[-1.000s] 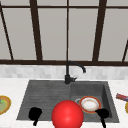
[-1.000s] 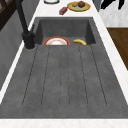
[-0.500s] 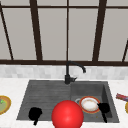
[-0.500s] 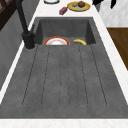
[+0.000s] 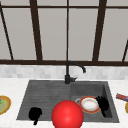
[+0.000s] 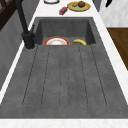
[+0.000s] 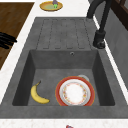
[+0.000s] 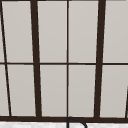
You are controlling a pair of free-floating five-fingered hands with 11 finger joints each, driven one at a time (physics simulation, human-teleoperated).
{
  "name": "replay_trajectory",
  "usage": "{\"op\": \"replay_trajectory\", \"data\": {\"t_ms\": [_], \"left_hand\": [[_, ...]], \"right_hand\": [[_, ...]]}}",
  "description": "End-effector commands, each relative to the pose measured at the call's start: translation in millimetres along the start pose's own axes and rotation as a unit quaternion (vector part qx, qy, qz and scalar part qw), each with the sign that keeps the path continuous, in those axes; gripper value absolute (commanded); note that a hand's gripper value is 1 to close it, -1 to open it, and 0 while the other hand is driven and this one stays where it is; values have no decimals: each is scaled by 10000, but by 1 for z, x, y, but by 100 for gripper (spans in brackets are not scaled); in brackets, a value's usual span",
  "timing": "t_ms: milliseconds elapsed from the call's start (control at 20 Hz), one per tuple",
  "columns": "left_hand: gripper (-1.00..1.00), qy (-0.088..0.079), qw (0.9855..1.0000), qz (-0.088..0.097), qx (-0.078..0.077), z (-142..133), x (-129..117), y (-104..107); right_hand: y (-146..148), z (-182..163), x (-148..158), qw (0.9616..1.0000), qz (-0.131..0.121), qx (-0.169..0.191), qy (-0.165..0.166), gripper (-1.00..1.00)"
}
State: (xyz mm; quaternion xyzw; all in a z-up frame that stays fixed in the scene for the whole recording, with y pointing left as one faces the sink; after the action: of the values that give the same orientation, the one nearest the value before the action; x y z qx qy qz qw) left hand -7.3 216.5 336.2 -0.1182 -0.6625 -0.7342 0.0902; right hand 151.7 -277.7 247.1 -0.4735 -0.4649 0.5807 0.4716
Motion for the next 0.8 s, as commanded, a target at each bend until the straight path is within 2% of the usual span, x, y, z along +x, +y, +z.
{"op": "replay_trajectory", "data": {"t_ms": [0,100,350,750], "left_hand": [[0,0,10000,0,0,0,0,0],[0,1,10000,-1,1,0,0,0],[0,1,10000,-2,2,0,0,0],[0,2,10000,-3,3,0,0,0]], "right_hand": [[-3,-12,2,9992,89,-204,-317,-100],[-6,-19,3,9988,100,-299,-370,-100],[-12,-55,16,9987,78,-476,-191,-100],[-22,-124,43,9989,193,-398,-119,-100]]}}
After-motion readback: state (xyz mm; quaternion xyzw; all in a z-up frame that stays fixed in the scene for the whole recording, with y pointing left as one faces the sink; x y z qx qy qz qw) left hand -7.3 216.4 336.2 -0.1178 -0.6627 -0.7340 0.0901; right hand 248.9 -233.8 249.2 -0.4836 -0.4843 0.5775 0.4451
